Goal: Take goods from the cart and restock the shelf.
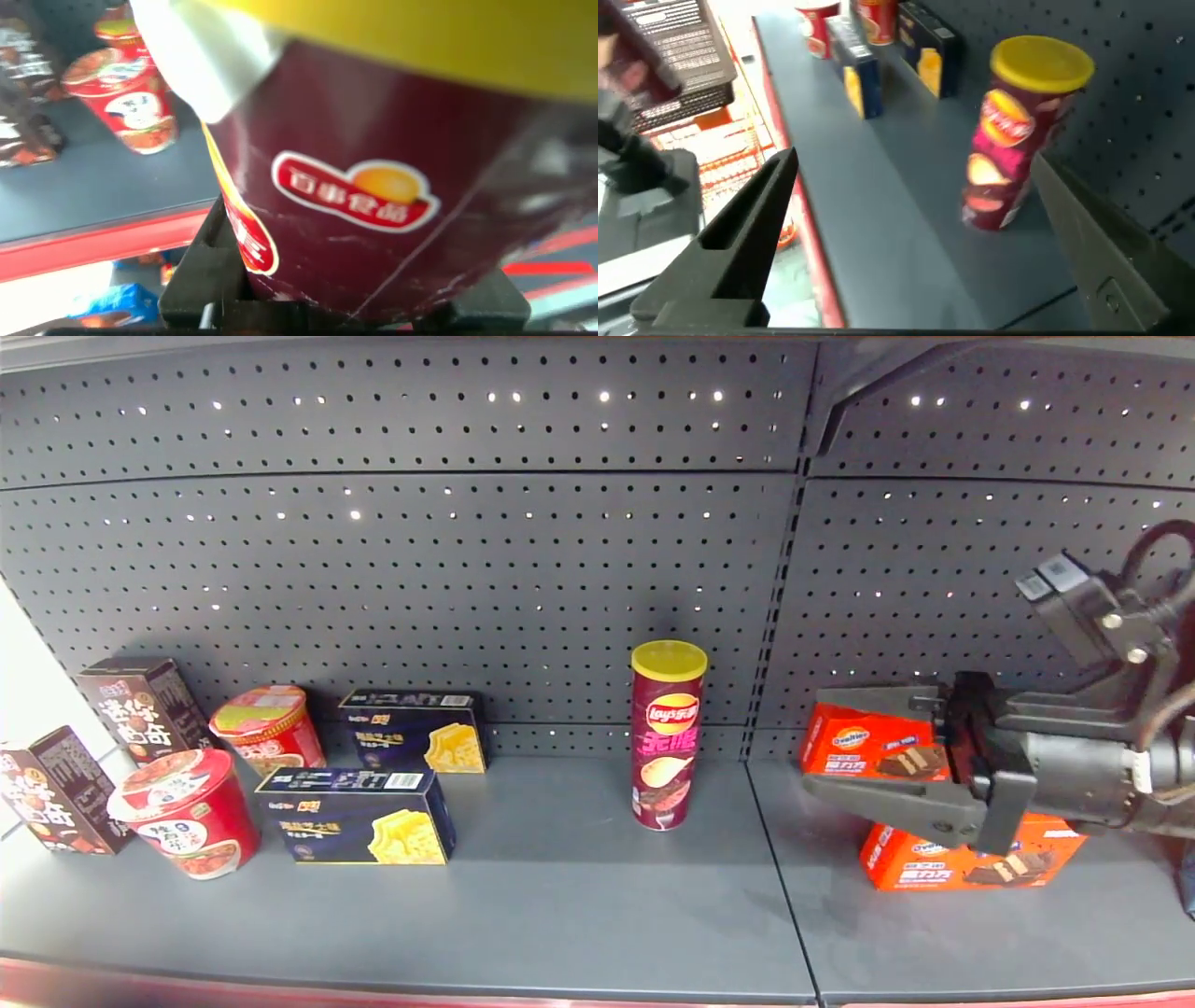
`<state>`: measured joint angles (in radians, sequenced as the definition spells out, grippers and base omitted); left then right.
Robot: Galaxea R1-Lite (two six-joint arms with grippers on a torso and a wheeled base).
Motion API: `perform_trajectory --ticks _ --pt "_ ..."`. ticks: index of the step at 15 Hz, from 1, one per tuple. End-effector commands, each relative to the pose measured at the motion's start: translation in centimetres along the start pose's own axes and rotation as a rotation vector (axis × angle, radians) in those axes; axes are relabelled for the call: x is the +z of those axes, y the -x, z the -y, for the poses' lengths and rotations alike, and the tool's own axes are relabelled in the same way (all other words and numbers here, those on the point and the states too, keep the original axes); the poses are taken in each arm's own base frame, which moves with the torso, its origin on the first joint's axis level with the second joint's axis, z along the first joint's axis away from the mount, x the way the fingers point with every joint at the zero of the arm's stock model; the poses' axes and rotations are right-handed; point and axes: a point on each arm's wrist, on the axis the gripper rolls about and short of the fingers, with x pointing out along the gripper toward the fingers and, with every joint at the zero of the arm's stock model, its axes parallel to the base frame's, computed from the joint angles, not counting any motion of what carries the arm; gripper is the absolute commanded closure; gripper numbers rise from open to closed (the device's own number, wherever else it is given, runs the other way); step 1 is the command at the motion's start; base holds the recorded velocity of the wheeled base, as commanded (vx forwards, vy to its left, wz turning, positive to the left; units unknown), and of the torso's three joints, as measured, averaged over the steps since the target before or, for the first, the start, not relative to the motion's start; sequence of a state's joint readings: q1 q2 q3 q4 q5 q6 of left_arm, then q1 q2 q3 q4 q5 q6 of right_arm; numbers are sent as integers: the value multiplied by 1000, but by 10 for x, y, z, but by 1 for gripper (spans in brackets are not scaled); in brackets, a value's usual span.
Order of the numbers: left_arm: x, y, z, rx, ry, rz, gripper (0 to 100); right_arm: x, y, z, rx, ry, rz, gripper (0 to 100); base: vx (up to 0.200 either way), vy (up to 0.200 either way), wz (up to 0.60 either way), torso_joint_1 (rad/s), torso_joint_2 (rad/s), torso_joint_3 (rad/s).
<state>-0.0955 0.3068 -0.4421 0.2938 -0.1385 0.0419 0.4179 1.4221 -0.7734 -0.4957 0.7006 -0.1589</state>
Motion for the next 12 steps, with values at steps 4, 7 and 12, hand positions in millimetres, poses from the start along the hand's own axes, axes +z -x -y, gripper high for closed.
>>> perform_trajectory --ticks 4,7,12 --pt "3 4 1 -10 -1 34 100 -22 -58 52 15 -37 -98 0 0 0 0 0 0 0" --pt "5 4 0 -19 2 36 100 -35 -69 61 57 -13 -119 0 0 0 0 0 0 0" --pt "16 1 -1 -38 0 27 100 -55 -98 98 50 26 -122 0 0 0 0 0 0 0"
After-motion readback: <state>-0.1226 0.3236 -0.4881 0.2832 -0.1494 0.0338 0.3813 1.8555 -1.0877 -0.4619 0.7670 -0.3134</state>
